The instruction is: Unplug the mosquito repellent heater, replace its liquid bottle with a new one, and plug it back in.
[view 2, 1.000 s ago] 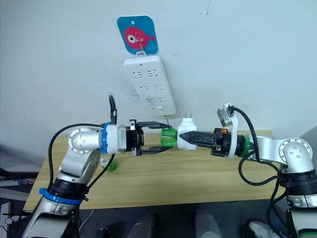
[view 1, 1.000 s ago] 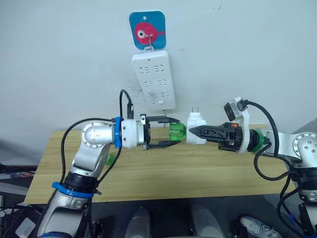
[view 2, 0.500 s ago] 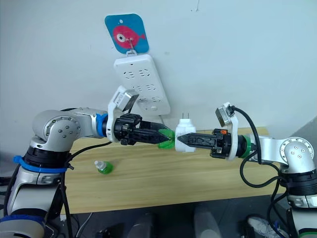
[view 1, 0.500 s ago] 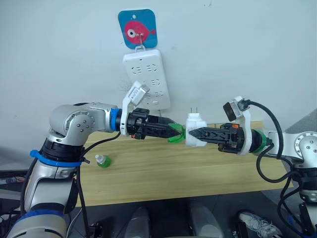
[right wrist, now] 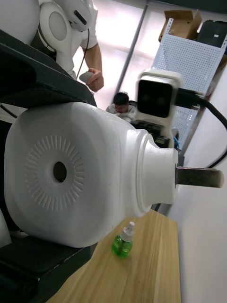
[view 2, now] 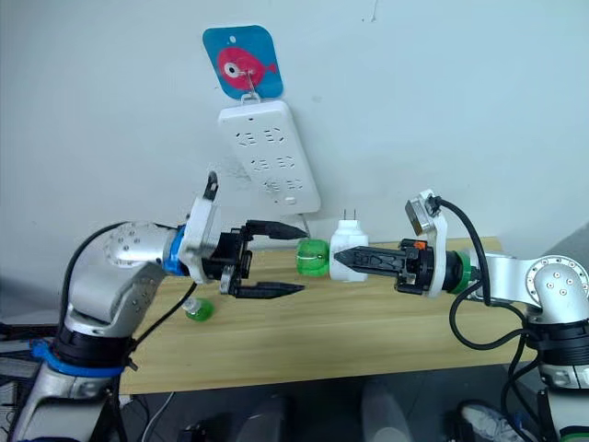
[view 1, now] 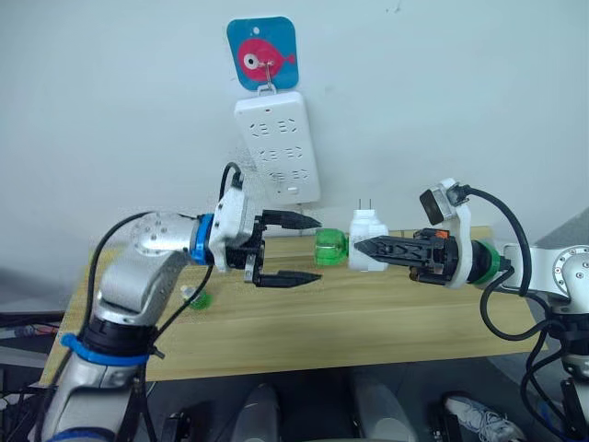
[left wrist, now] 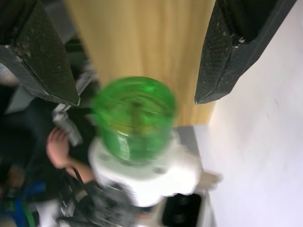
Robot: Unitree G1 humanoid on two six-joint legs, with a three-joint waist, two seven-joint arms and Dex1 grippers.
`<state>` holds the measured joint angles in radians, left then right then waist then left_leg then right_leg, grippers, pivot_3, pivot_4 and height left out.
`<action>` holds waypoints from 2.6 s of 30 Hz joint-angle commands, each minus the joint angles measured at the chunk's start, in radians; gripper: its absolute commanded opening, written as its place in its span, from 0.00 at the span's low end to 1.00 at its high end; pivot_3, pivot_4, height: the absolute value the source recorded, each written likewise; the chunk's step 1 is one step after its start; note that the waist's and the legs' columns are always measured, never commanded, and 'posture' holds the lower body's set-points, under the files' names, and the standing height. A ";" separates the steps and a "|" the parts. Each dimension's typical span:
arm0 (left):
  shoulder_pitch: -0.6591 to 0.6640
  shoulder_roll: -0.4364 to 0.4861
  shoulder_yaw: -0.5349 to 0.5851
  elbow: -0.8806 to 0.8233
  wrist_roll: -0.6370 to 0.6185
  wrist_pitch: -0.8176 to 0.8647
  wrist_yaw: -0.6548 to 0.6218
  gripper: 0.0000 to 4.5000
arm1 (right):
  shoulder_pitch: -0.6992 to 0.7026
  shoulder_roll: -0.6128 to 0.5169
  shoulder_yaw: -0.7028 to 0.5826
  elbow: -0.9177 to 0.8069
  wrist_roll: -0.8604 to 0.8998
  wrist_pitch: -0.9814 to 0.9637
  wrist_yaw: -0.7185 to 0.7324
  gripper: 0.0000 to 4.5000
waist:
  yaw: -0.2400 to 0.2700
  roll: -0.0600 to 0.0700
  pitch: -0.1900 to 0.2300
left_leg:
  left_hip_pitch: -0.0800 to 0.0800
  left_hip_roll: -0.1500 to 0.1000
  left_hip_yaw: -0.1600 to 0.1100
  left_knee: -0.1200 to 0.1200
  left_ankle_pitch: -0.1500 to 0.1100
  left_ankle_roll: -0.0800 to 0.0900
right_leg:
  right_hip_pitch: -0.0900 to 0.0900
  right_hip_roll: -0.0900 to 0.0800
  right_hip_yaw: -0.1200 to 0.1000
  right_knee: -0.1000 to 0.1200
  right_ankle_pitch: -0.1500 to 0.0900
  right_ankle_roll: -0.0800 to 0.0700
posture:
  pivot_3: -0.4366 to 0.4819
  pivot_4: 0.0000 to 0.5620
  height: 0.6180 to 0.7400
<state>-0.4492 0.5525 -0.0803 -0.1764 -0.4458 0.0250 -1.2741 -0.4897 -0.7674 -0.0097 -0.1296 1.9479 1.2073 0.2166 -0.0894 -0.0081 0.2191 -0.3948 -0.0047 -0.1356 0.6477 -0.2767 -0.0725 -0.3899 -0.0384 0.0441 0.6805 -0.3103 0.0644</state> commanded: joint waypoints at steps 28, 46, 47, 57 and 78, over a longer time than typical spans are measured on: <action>-0.112 0.052 -0.026 0.069 -0.170 0.284 0.124 0.49 | -0.020 -0.014 -0.014 -0.021 0.024 0.009 0.021 0.67 | -0.005 0.000 0.000 | 0.000 0.000 -0.002 0.001 0.000 0.000 | 0.000 0.000 -0.001 0.002 0.000 0.000 | 0.35 0.39 0.95; -0.223 0.165 -0.021 0.030 -0.306 0.659 0.035 0.83 | 0.018 -0.066 0.015 -0.075 0.024 0.005 0.068 0.67 | -0.022 0.001 0.005 | 0.001 0.000 -0.001 -0.001 0.000 0.000 | 0.000 0.001 -0.001 0.000 0.000 0.000 | 0.34 0.40 0.95; -0.201 0.168 -0.023 0.020 -0.278 0.613 0.021 0.90 | 0.020 -0.068 0.015 -0.076 0.024 0.005 0.070 0.67 | -0.022 0.001 0.005 | 0.001 0.000 -0.001 -0.001 0.000 0.000 | 0.000 0.001 -0.001 0.001 0.000 0.000 | 0.34 0.39 0.95; -0.018 0.052 -0.006 0.072 0.044 -0.150 -0.038 1.00 | 0.023 -0.074 0.013 -0.079 0.024 -0.002 0.072 0.67 | 0.000 0.001 0.005 | 0.000 0.000 0.000 0.000 0.000 0.000 | 0.000 0.000 0.000 0.000 0.000 0.000 | 0.34 0.38 0.95; 0.022 -0.064 -0.027 0.087 0.034 -0.419 -0.010 0.62 | -0.003 -0.064 0.017 -0.064 0.024 -0.009 0.052 0.67 | 0.002 0.001 0.005 | 0.000 0.000 -0.001 0.001 0.000 0.000 | 0.000 0.000 -0.001 0.001 0.000 0.000 | 0.34 0.38 0.95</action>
<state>-0.4148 0.4971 -0.1067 -0.0613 -0.3969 -0.3932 -1.2995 -0.4797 -0.8325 0.0236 -0.1745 1.9457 1.2053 0.2594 -0.0876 -0.0074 0.2243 -0.3952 -0.0051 -0.1366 0.6488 -0.2766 -0.0721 -0.3897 -0.0384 0.0433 0.6814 -0.3099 0.0644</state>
